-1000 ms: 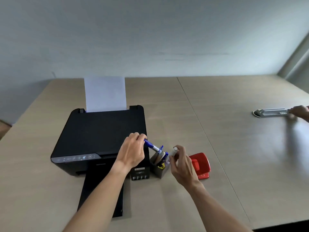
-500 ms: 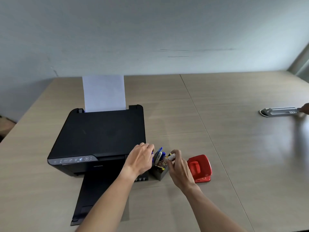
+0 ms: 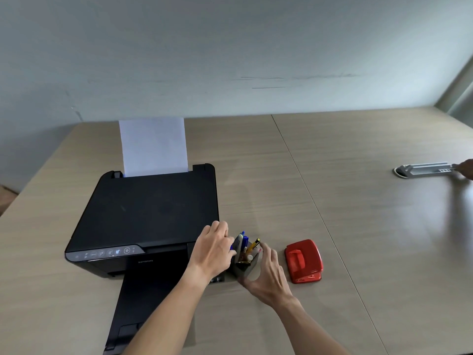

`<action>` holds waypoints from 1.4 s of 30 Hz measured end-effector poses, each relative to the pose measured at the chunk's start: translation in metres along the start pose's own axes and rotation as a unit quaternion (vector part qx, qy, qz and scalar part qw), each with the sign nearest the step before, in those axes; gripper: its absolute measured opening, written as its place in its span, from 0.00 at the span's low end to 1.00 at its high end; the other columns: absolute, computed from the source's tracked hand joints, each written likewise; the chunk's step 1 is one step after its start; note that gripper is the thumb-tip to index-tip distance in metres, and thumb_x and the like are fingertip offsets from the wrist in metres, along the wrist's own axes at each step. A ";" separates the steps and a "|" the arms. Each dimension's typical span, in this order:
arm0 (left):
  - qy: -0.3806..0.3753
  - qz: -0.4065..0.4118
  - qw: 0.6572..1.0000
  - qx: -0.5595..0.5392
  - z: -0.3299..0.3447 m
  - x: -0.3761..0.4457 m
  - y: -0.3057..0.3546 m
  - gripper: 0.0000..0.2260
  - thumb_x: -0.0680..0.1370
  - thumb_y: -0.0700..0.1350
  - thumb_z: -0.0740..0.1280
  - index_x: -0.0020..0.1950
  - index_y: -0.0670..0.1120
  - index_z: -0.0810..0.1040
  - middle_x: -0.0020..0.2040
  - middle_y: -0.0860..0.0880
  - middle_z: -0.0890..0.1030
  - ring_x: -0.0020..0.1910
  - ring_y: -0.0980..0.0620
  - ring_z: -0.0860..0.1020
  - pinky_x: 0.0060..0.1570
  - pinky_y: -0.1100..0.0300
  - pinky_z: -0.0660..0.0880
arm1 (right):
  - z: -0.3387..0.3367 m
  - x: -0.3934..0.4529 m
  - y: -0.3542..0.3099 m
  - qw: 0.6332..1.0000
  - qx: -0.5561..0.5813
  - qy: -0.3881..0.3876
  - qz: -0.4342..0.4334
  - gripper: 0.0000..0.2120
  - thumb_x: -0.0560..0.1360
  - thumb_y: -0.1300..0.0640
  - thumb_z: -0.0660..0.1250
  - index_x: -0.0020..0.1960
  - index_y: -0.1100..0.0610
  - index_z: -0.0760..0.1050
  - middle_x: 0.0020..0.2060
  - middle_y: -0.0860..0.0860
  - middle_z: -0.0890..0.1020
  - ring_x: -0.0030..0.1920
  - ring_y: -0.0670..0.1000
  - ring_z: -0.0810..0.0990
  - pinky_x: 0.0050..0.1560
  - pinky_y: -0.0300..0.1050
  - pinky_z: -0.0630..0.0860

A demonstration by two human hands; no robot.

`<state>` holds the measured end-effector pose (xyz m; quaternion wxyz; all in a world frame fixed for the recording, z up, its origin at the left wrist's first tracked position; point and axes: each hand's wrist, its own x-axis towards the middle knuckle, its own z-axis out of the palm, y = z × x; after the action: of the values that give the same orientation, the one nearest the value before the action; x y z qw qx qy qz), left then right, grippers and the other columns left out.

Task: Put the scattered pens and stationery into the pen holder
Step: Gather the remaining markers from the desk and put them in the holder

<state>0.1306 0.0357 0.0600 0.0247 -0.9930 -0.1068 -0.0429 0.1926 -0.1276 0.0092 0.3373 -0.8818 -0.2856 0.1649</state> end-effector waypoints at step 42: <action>-0.121 -0.174 0.975 -0.071 0.044 0.127 0.049 0.39 0.70 0.27 0.68 0.76 0.40 0.52 0.66 0.36 0.67 0.58 0.45 0.77 0.60 0.57 0.73 | -0.081 0.056 0.093 0.974 0.003 0.084 0.209 0.23 0.68 0.69 0.61 0.61 0.54 0.72 0.45 0.54 0.75 0.41 0.56 0.73 0.43 0.50 0.69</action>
<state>0.2681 0.0173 0.0262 -0.0666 -0.9563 -0.2770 0.0663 0.3118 -0.1901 -0.0024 0.3207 -0.9316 -0.0654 0.1583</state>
